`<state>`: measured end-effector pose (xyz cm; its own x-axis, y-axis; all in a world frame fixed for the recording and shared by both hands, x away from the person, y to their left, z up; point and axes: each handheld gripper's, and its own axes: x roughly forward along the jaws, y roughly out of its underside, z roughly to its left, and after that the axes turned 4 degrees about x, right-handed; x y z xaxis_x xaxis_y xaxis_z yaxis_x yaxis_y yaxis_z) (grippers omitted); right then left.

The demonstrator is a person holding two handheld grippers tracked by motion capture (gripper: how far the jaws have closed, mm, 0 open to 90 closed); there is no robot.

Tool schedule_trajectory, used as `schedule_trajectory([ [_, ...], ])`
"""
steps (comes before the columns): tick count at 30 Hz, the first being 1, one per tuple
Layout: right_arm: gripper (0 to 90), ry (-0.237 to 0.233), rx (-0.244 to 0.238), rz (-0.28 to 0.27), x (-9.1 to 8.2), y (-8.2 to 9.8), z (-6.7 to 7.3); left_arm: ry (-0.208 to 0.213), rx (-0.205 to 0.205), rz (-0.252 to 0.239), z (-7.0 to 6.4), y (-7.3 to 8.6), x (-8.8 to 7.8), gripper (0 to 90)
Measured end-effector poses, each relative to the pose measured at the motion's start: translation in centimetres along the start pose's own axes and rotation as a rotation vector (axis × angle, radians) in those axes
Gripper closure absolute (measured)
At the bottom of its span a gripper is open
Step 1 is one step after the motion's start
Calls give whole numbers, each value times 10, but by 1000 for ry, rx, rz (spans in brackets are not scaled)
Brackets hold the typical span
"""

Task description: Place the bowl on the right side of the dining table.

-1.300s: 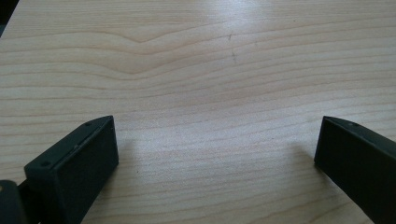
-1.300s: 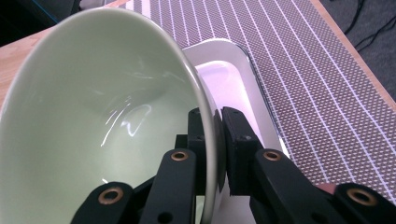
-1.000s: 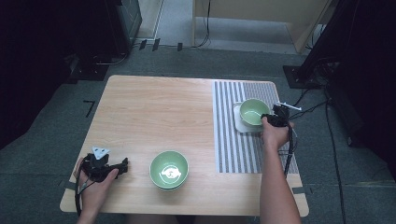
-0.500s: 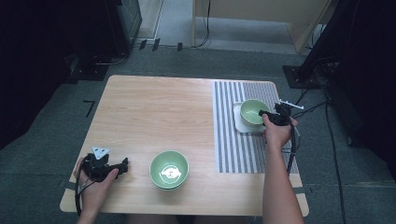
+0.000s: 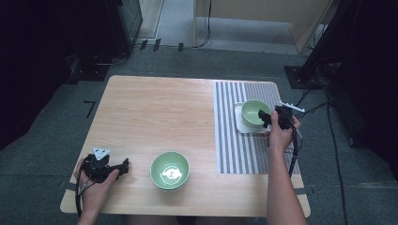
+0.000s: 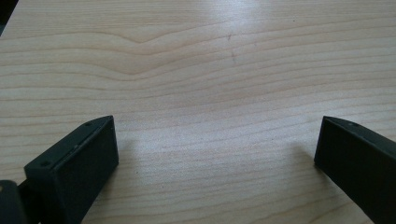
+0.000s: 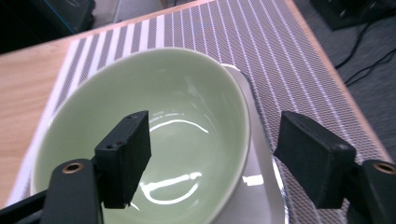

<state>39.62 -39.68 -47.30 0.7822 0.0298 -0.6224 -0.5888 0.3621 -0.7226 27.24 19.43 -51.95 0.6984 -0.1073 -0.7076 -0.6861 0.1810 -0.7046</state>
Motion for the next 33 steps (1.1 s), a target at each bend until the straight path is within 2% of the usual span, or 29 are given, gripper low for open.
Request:
schedule_trajectory([
  [3,273,40,-36,-17,-6,3,2,0,0,0,0,0,0,0],
  [5,249,7,-80,-29,-12,4,4,0,0,0,0,0,0,0],
  [6,249,7,-80,-29,-12,4,4,0,0,0,0,0,0,0],
  [7,248,-19,-75,-32,-17,6,5,0,0,0,0,0,0,0],
  [10,248,-34,-71,-44,-23,7,4,0,0,0,0,0,0,0],
  [11,244,-57,-66,-60,-29,9,3,0,1,1,0,0,0,0],
  [24,233,-92,-106,-79,-48,23,3,0,0,0,0,0,0,0],
  [33,230,-124,-108,-93,-58,29,4,0,0,1,0,0,0,0],
])
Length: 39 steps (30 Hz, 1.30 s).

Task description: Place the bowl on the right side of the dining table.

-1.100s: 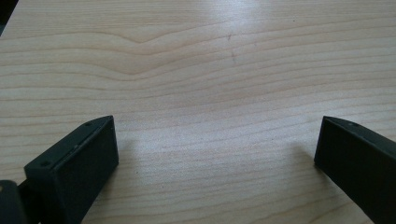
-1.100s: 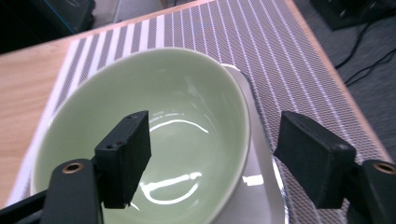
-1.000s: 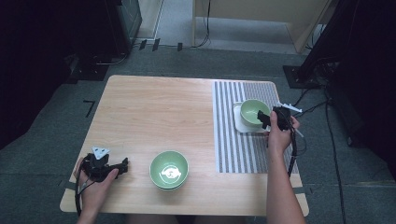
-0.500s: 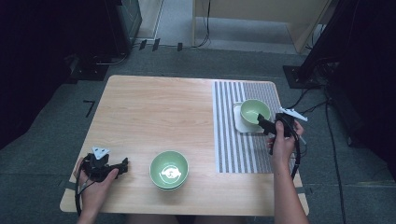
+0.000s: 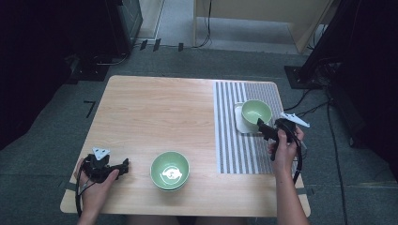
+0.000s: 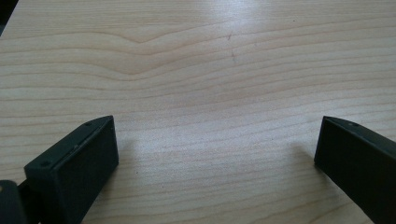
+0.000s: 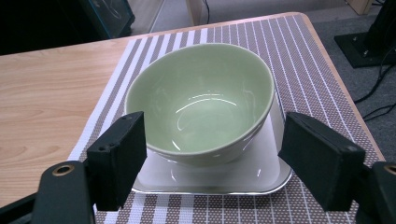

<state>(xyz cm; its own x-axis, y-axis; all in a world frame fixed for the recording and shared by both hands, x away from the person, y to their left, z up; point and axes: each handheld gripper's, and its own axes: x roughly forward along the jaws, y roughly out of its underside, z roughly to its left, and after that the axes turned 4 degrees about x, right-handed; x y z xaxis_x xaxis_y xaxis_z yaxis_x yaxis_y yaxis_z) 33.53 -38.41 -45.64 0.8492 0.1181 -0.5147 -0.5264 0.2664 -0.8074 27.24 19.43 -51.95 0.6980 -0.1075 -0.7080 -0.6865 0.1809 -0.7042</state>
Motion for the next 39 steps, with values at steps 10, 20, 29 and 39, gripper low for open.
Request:
schedule_trajectory([
  [10,231,-12,-4,-10,-14,8,-6,0,1,1,0,0,0,0],
  [20,232,-25,-16,-13,-30,16,-7,0,0,0,0,0,0,0],
  [29,233,-22,-25,-9,-37,26,-10,0,0,0,0,0,0,0],
  [39,237,-9,-41,-6,-43,39,-14,0,0,0,0,0,0,0],
])
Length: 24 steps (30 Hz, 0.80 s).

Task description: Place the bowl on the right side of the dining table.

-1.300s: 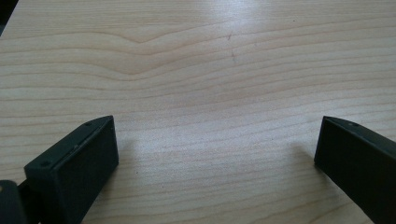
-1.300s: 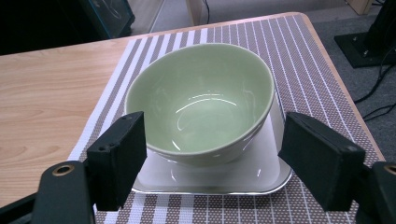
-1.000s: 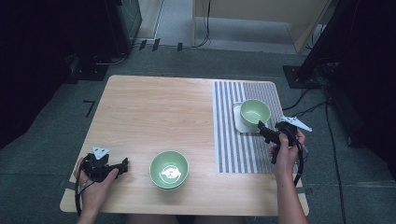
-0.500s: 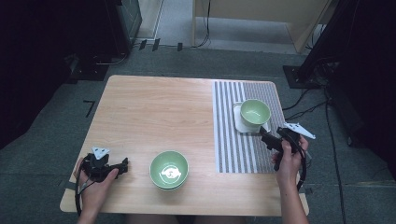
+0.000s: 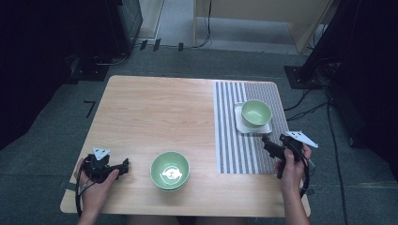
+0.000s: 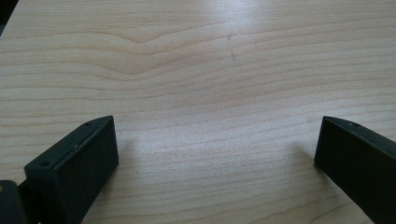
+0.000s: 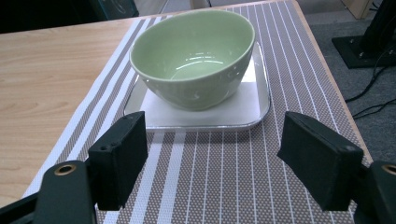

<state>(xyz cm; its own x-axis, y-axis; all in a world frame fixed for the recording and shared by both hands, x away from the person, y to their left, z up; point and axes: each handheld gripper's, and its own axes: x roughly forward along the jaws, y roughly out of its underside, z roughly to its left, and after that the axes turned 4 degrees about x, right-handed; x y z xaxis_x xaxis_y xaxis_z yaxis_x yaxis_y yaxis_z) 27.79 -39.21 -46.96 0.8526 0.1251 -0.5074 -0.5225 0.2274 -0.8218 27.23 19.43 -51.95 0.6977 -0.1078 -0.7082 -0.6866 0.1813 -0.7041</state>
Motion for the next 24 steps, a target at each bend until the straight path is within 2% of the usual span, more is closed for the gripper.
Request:
schedule_trajectory([
  [9,234,-15,-25,1,-6,9,1,0,-1,-1,0,0,0,0],
  [13,219,-51,-53,-16,-12,14,0,0,-1,0,0,0,0,0],
  [24,219,-34,-32,-8,-17,25,-9,0,-1,-1,0,0,0,0],
])
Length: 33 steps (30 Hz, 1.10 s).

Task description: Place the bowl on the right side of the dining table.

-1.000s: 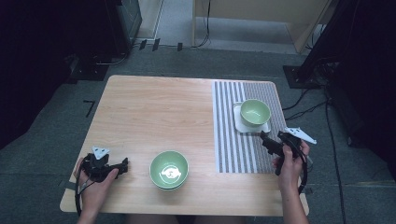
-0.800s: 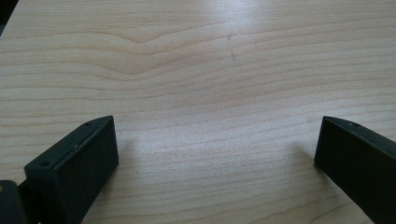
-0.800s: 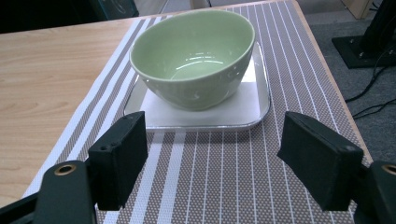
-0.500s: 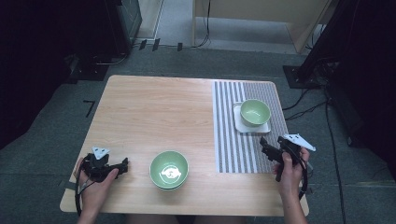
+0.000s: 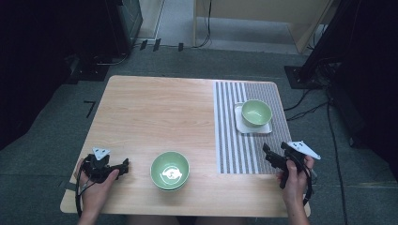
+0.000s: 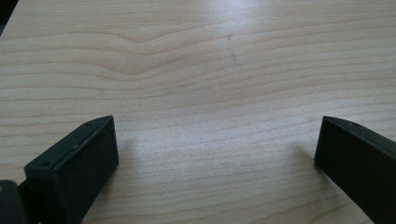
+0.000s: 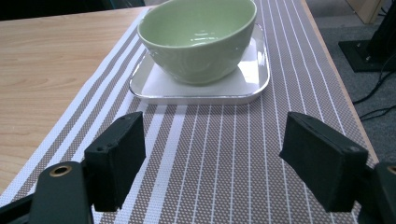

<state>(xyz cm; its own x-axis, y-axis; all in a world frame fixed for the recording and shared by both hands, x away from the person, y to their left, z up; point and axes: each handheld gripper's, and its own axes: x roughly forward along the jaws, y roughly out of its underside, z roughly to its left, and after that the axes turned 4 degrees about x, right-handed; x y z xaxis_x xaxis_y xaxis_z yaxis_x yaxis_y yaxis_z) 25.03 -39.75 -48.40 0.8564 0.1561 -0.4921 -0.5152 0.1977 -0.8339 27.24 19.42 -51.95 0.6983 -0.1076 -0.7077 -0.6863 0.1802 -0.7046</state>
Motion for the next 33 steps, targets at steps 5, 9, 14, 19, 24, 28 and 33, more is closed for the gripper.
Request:
schedule_trajectory([
  [5,222,10,13,11,-2,4,-4,0,0,0,0,0,0,0],
  [9,224,26,15,23,-5,9,-9,0,0,0,0,0,0,0],
  [14,226,45,17,38,-8,15,-15,0,1,0,0,0,0,0],
  [19,226,58,14,46,-11,19,-18,0,1,1,0,0,0,0],
  [24,228,77,26,54,-15,25,-25,0,1,1,0,0,0,0],
  [28,228,88,29,59,-18,27,-29,0,1,0,0,0,0,0],
  [33,228,96,27,69,-22,32,-33,0,0,0,0,0,0,0],
])
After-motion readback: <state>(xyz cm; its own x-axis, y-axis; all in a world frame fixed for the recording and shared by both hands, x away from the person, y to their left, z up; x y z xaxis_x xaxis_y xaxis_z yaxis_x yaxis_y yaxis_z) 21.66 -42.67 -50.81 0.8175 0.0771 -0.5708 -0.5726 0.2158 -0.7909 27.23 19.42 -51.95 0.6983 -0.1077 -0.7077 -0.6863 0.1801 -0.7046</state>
